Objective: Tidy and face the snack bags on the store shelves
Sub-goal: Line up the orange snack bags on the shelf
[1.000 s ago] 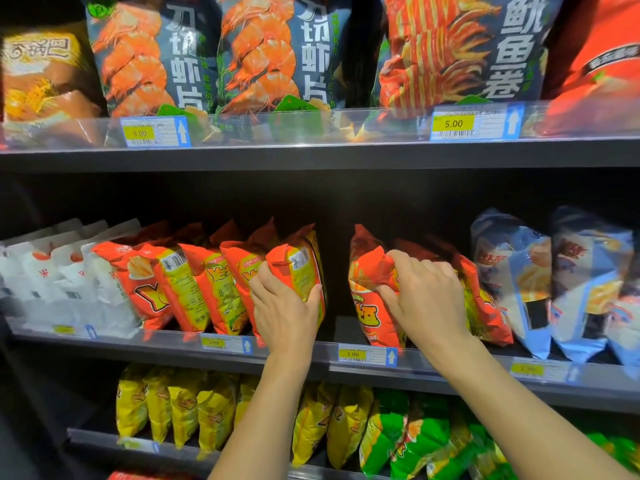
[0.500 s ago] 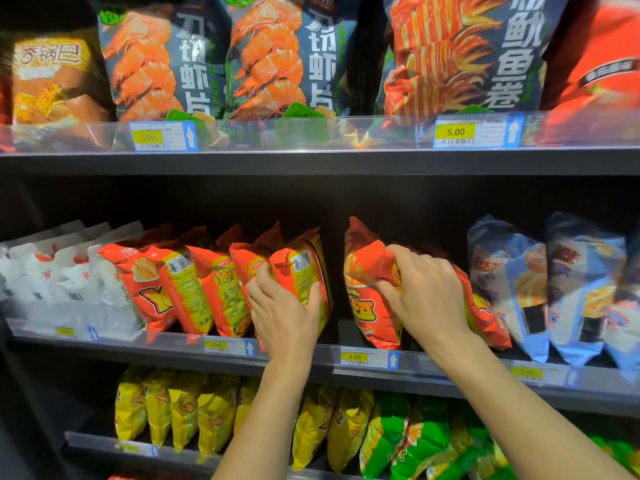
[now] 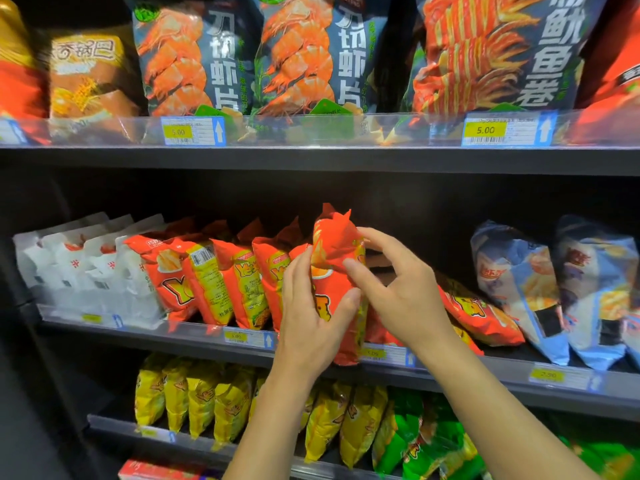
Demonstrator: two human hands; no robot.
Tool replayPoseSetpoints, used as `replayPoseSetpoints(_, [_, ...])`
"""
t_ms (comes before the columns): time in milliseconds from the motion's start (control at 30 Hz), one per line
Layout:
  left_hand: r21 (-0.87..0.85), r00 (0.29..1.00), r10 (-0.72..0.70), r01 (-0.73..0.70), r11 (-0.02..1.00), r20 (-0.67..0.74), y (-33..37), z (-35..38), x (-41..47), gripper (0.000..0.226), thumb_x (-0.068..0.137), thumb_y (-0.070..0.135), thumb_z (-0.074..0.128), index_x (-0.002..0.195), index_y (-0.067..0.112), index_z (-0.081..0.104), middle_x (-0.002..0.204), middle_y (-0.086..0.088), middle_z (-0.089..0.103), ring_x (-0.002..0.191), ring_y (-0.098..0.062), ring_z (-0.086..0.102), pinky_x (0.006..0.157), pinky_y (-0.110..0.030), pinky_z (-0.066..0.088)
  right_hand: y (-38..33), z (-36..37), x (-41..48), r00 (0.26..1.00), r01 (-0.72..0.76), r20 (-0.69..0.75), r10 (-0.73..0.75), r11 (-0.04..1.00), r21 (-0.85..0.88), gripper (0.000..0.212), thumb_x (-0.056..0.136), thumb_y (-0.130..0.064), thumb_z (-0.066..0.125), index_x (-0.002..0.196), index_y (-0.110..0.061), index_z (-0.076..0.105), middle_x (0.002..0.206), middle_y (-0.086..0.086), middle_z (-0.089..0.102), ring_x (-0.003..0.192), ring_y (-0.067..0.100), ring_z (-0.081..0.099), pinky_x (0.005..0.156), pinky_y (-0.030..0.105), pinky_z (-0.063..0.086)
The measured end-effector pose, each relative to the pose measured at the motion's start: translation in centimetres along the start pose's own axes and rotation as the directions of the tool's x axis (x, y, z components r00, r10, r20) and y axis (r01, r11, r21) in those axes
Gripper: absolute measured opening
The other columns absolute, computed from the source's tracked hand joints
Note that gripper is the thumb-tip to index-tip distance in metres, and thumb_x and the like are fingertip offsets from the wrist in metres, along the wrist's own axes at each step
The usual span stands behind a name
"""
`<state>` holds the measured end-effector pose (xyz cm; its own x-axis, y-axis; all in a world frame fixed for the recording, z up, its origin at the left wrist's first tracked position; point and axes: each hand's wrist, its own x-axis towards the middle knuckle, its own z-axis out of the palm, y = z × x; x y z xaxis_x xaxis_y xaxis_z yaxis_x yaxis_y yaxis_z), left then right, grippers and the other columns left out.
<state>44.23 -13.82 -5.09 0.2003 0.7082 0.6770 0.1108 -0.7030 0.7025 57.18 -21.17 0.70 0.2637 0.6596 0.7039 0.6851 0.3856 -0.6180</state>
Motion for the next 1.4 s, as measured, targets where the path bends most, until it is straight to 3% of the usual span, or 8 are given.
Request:
replayPoseSetpoints(267, [-0.008, 0.999, -0.053, 0.053, 0.999, -0.011, -0.4, -2.6, -0.8, 0.088, 0.090, 0.037, 0.081, 0.159, 0.041, 0.027, 0.148, 0.018, 0.036, 0.140, -0.001, 0.043, 0.110, -0.030, 0.051, 0.1, 1.9, -0.5, 0.996, -0.091, 0.006, 0.094, 0.938, 0.333, 0.026, 0.105, -0.025, 0.057, 0.129, -0.026, 0.069, 0.118, -0.012, 0.075, 0.109, 0.010, 0.071, 0.082, 0.026, 0.061])
replayPoseSetpoints(400, [-0.194, 0.987, -0.154, 0.158, 0.968, 0.037, -0.1, -4.0, -0.9, 0.076, 0.088, 0.046, 0.078, 0.153, 0.040, 0.041, 0.143, 0.013, 0.058, 0.130, -0.008, 0.060, 0.106, -0.046, 0.056, 1.0, 2.1, -0.5, 0.981, -0.164, -0.031, 0.193, 0.899, 0.407, 0.031, 0.097, -0.039, 0.061, 0.125, -0.027, 0.068, 0.120, -0.007, 0.075, 0.112, 0.012, 0.071, 0.087, 0.030, 0.061])
replayPoseSetpoints(567, [-0.460, 0.943, -0.250, 0.325, 0.826, 0.218, 1.7, -5.3, -0.9, 0.054, 0.090, 0.032, 0.074, 0.140, 0.034, 0.056, 0.126, 0.002, 0.074, 0.116, -0.020, 0.073, 0.098, -0.054, 0.060, 1.9, 3.2, -1.5, 0.861, -0.503, 0.358, 0.362, 0.709, 0.494, 0.062, 0.091, -0.066, 0.060, 0.138, -0.025, 0.062, 0.128, 0.000, 0.074, 0.119, 0.021, 0.071, 0.103, 0.053, 0.055])
replayPoseSetpoints(833, [-0.450, 0.905, -0.267, 0.400, 0.798, 0.331, 1.9, -6.2, -0.6, 0.070, 0.091, 0.067, 0.067, 0.153, 0.041, 0.048, 0.143, 0.015, 0.065, 0.132, -0.009, 0.062, 0.106, -0.038, 0.055, 1.6, 4.8, -2.6, 0.820, -0.552, 0.364, 0.441, 0.446, 0.705, 0.058, 0.093, -0.051, 0.051, 0.133, -0.012, 0.065, 0.122, 0.014, 0.075, 0.113, 0.030, 0.073, 0.096, 0.047, 0.060])
replayPoseSetpoints(967, [-0.459, 0.906, -0.301, 0.412, 0.787, 0.297, 1.5, -7.0, -0.3, 0.069, 0.086, 0.080, 0.054, 0.149, 0.051, 0.049, 0.140, 0.023, 0.064, 0.134, -0.006, 0.059, 0.113, -0.045, 0.049, 1.8, 4.8, -2.7, 0.835, -0.532, 0.298, 0.463, 0.540, 0.652, 0.055, 0.096, -0.053, 0.051, 0.134, -0.015, 0.064, 0.121, 0.011, 0.077, 0.112, 0.029, 0.074, 0.095, 0.047, 0.061])
replayPoseSetpoints(1100, [-0.408, 0.883, -0.305, 0.440, 0.800, 0.356, 2.2, -7.4, -0.7, 0.063, 0.086, 0.071, 0.064, 0.145, 0.055, 0.048, 0.136, 0.026, 0.065, 0.120, 0.005, 0.065, 0.086, -0.020, 0.059, 1.0, 5.0, -2.5, 0.893, -0.442, 0.141, 0.427, 0.777, 0.449, 0.049, 0.095, -0.058, 0.055, 0.128, -0.022, 0.065, 0.114, -0.001, 0.078, 0.103, 0.017, 0.076, 0.092, 0.048, 0.062])
replayPoseSetpoints(1200, [-0.298, 0.878, -0.334, 0.439, 0.847, 0.344, 2.8, -7.0, -0.9, 0.057, 0.085, 0.071, 0.065, 0.137, 0.066, 0.043, 0.125, 0.040, 0.063, 0.113, 0.016, 0.062, 0.092, -0.020, 0.055, 0.1, 5.1, -2.5, 0.927, -0.374, 0.095, 0.363, 0.878, 0.300, 0.050, 0.090, -0.065, 0.055, 0.124, -0.029, 0.065, 0.111, -0.011, 0.076, 0.102, 0.005, 0.074, 0.091, 0.040, 0.062])
replayPoseSetpoints(1400, [-0.390, 0.846, -0.448, 0.532, 0.752, 0.290, 2.4, -7.8, -0.7, 0.053, 0.088, 0.057, 0.068, 0.137, 0.040, 0.059, 0.120, 0.014, 0.077, 0.109, -0.009, 0.075, 0.093, -0.040, 0.060, -0.6, 3.9, -2.8, 0.902, -0.428, 0.181, 0.392, 0.754, 0.498, 0.059, 0.089, -0.070, 0.039, 0.125, -0.030, 0.062, 0.110, -0.006, 0.078, 0.104, 0.013, 0.075, 0.089, 0.037, 0.061])
